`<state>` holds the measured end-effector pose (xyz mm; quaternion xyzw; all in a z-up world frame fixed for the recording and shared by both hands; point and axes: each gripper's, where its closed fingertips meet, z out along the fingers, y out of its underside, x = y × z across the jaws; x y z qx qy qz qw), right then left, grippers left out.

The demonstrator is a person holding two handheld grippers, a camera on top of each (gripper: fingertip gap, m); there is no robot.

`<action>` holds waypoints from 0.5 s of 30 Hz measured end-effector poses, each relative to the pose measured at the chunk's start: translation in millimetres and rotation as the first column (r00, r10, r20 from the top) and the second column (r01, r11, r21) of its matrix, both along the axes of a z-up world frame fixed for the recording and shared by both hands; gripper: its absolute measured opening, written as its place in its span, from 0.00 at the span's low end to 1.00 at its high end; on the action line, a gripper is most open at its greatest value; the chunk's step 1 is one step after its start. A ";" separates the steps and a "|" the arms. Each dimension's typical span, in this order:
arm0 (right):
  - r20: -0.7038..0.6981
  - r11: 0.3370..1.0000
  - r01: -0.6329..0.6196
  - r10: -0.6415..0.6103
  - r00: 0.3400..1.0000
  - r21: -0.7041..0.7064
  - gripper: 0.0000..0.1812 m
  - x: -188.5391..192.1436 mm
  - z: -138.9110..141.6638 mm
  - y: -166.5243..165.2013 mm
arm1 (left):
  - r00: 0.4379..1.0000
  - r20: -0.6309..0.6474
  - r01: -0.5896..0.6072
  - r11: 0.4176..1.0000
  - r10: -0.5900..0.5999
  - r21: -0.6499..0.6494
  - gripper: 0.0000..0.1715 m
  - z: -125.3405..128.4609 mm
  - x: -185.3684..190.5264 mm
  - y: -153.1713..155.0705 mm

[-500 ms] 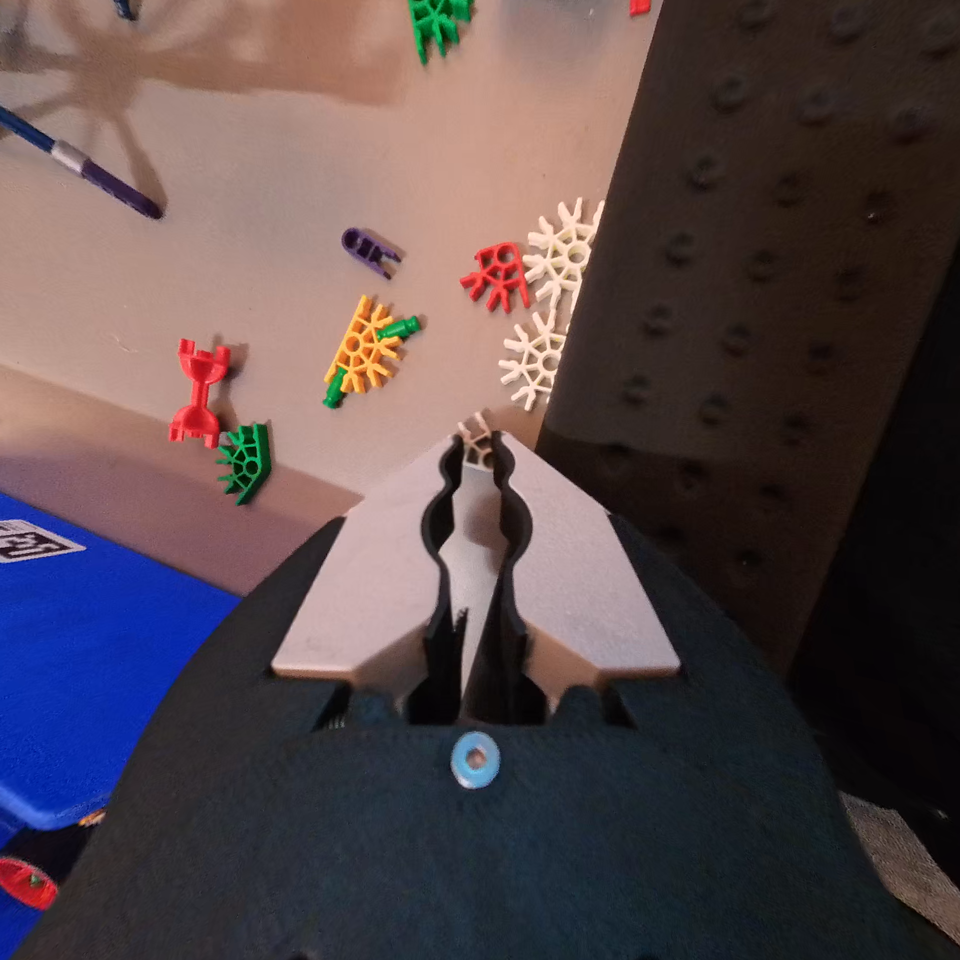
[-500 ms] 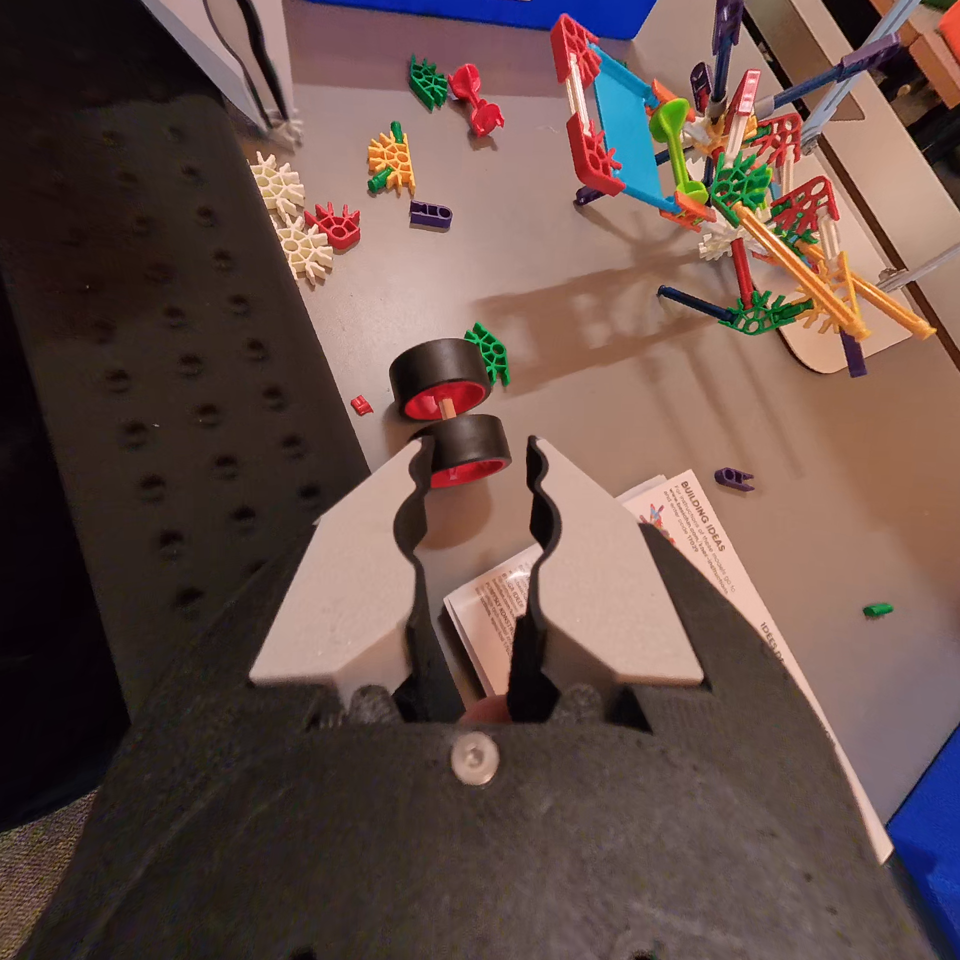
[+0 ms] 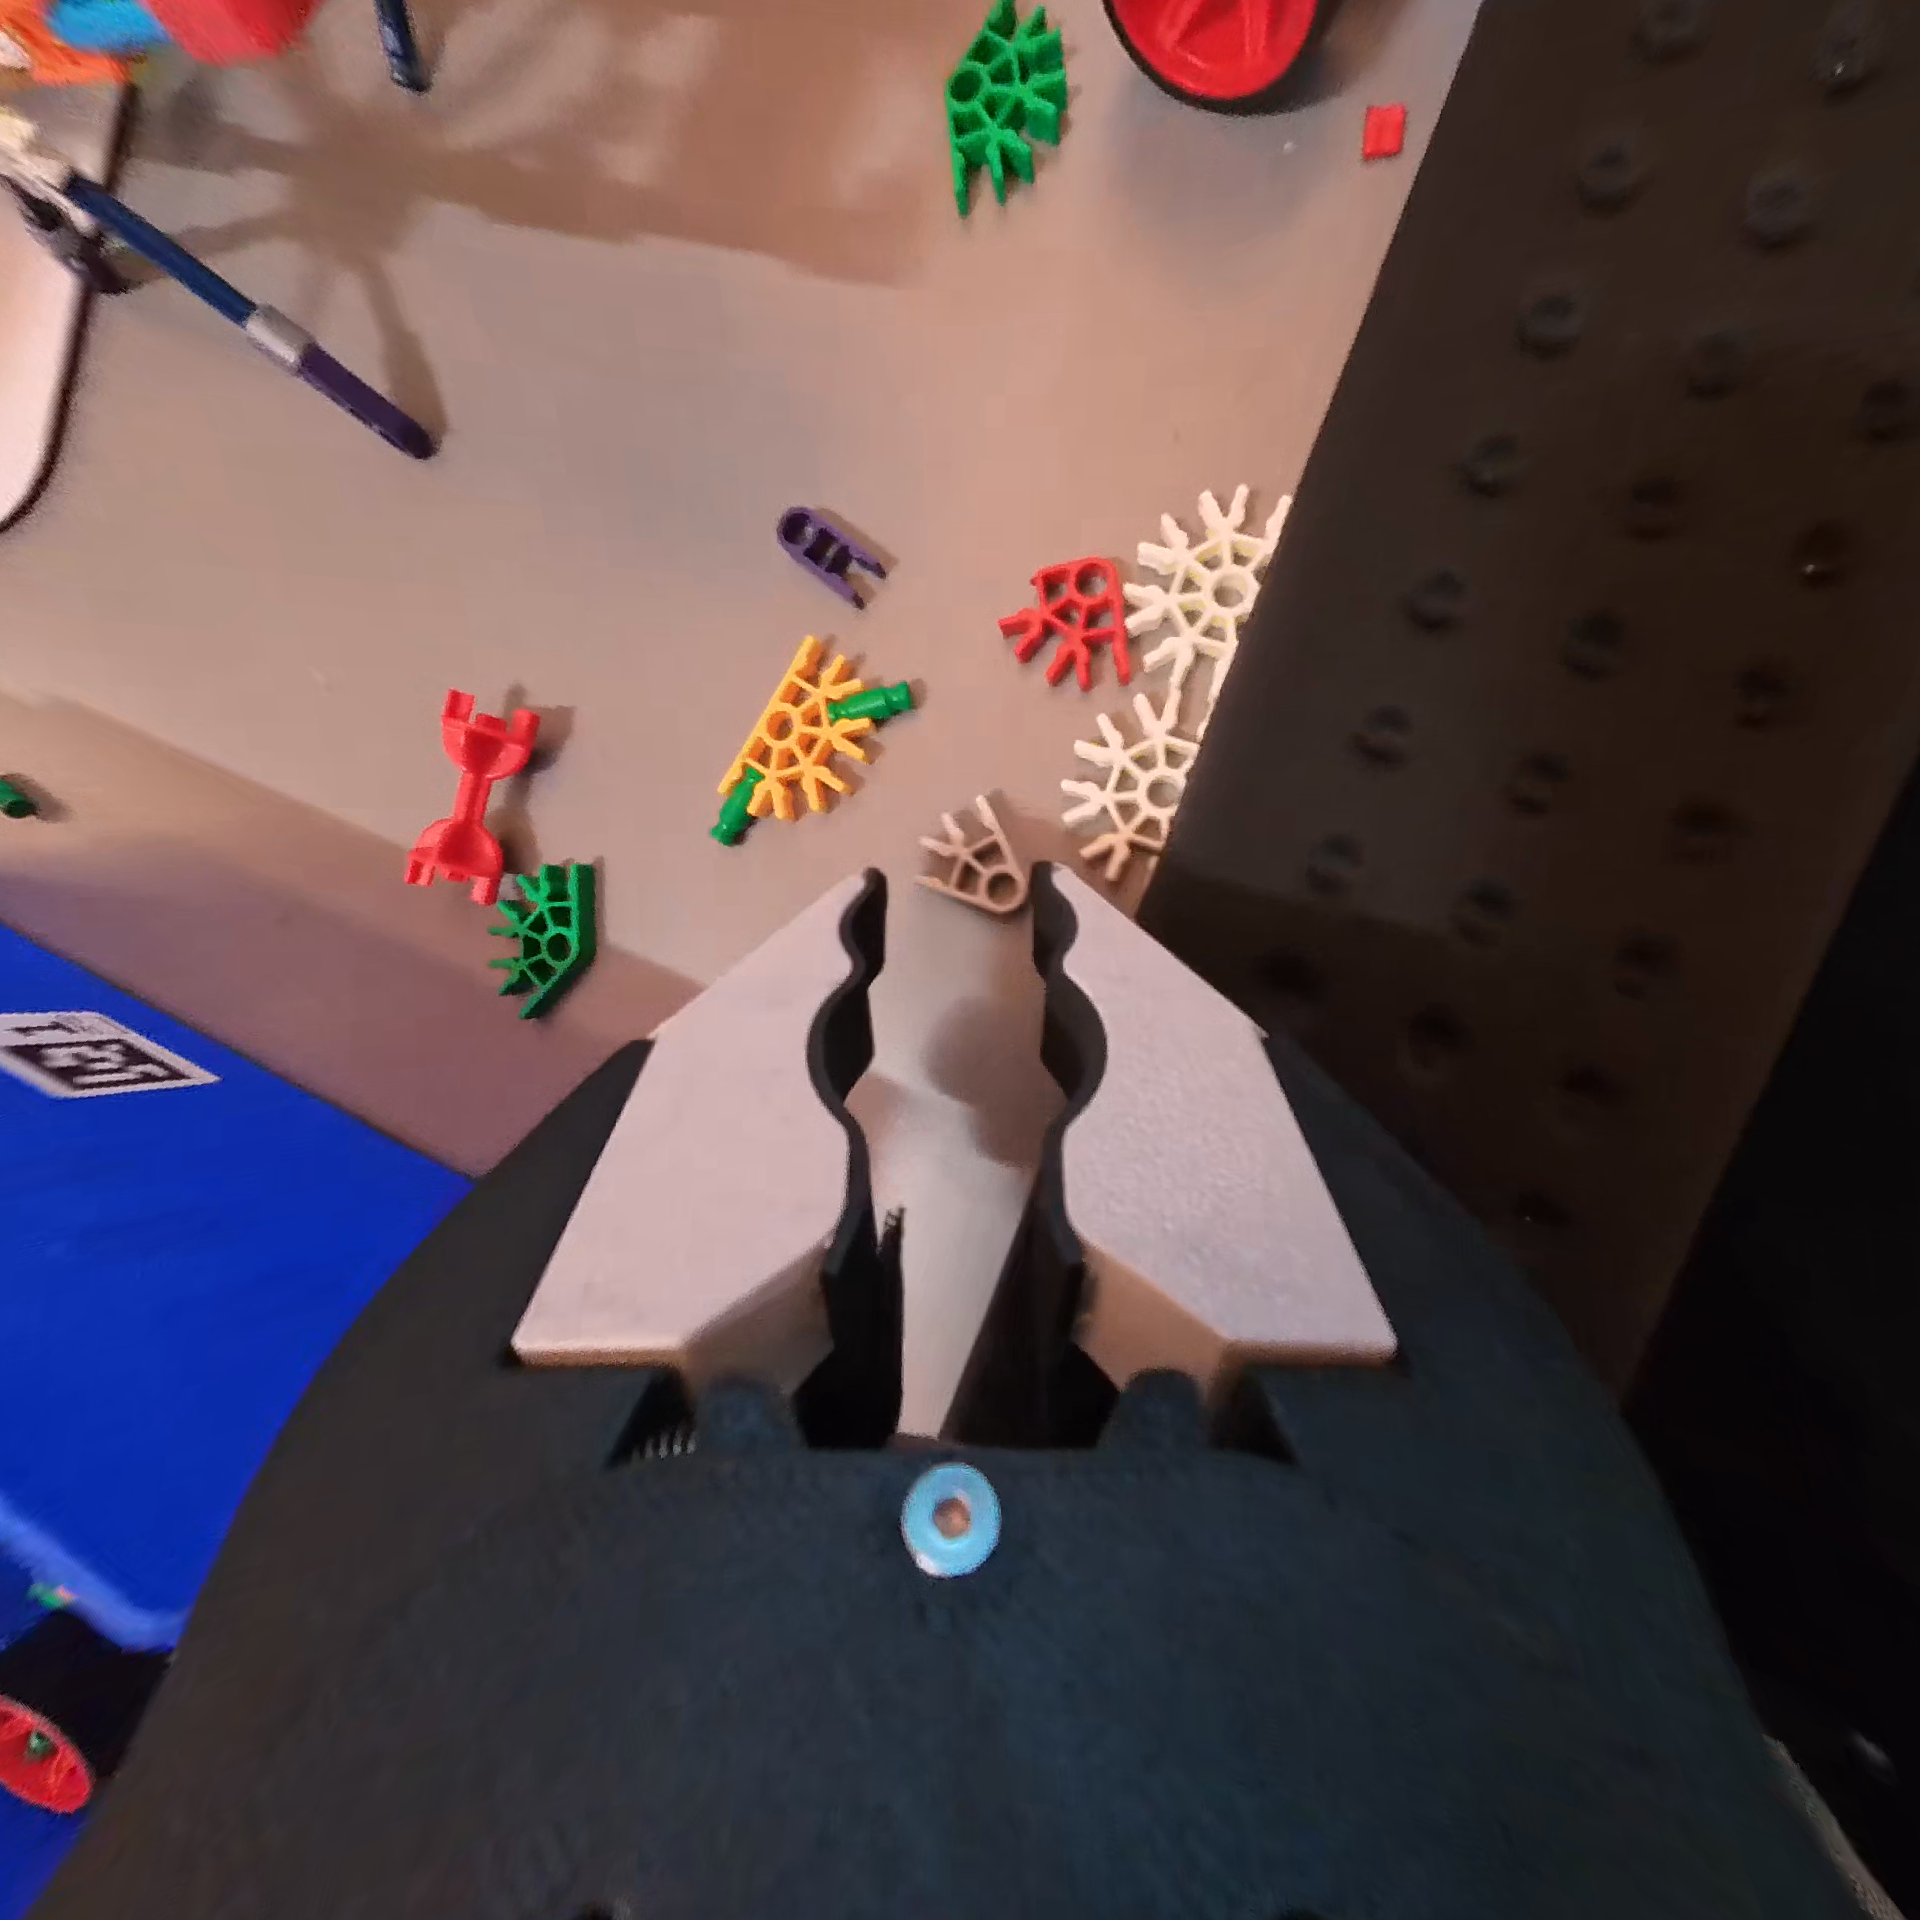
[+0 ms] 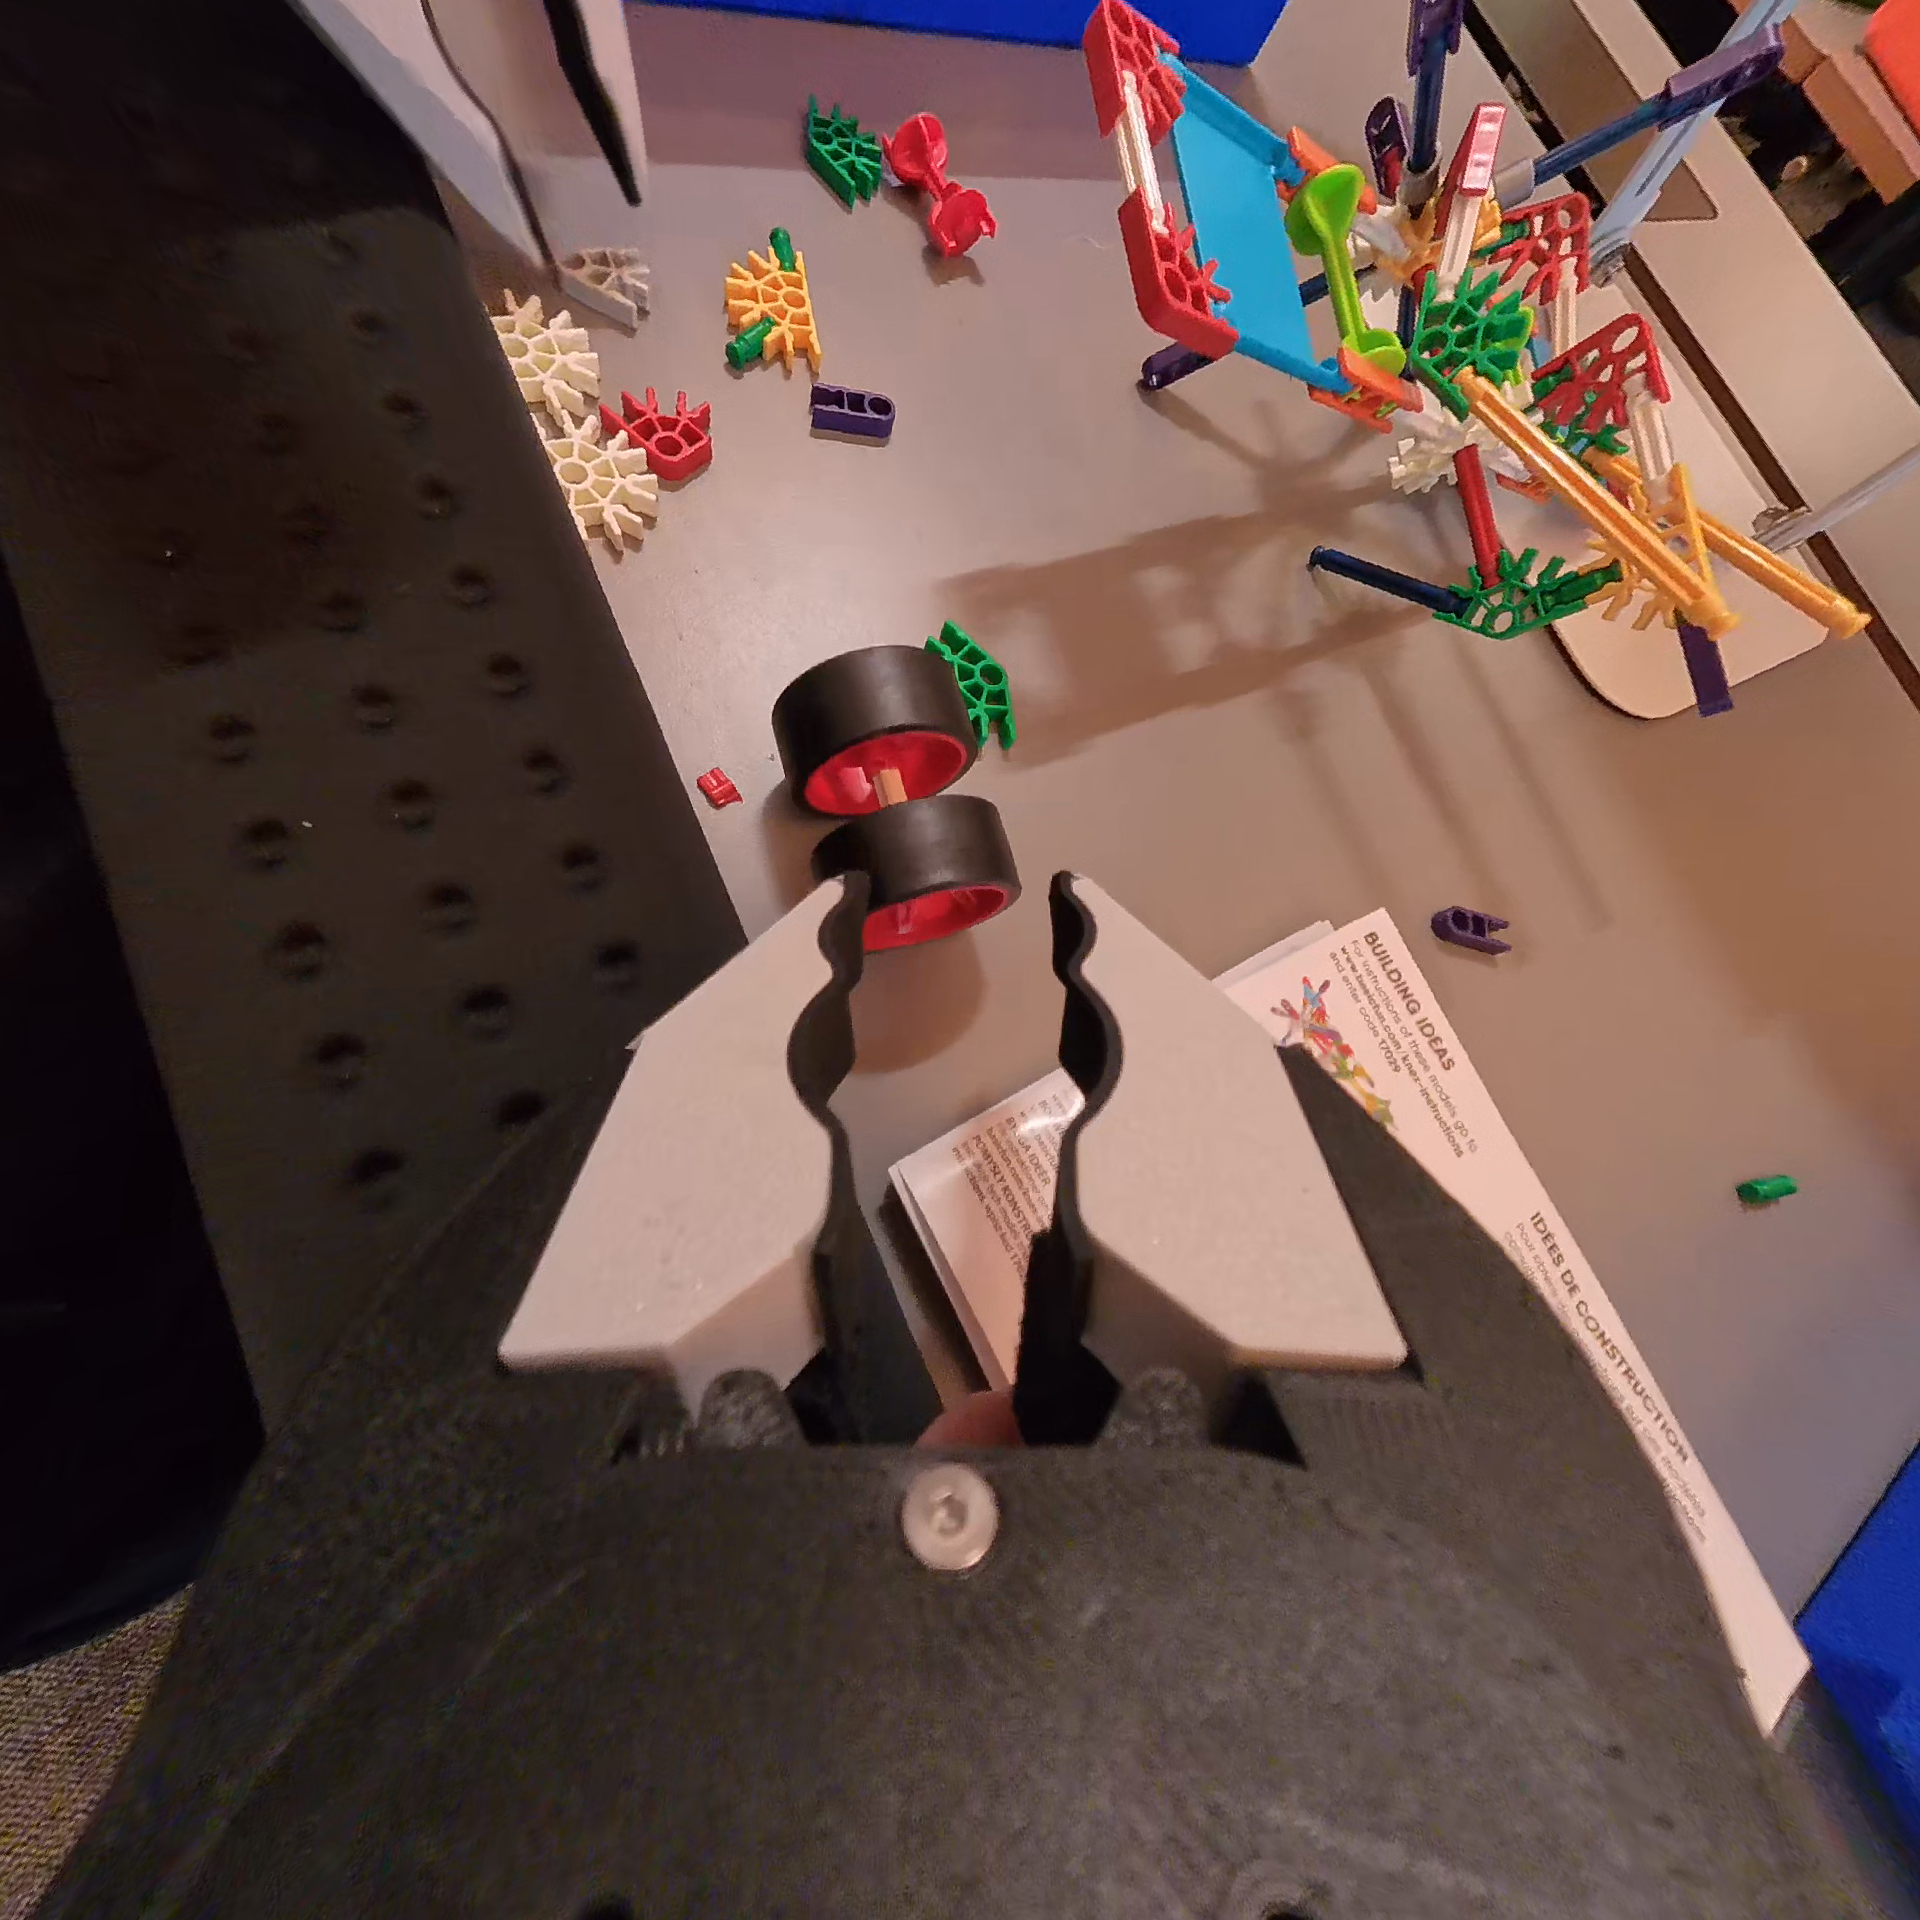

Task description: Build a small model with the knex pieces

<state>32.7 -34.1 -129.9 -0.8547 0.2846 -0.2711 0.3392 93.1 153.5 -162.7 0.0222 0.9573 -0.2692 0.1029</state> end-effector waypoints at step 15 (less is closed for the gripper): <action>0.008 1.000 0.017 -0.018 1.000 0.011 0.19 -3.8 -0.5 -6.9 | 0.999 0.049 0.011 1.000 -0.011 0.003 0.04 -8.2 2.4 -12.8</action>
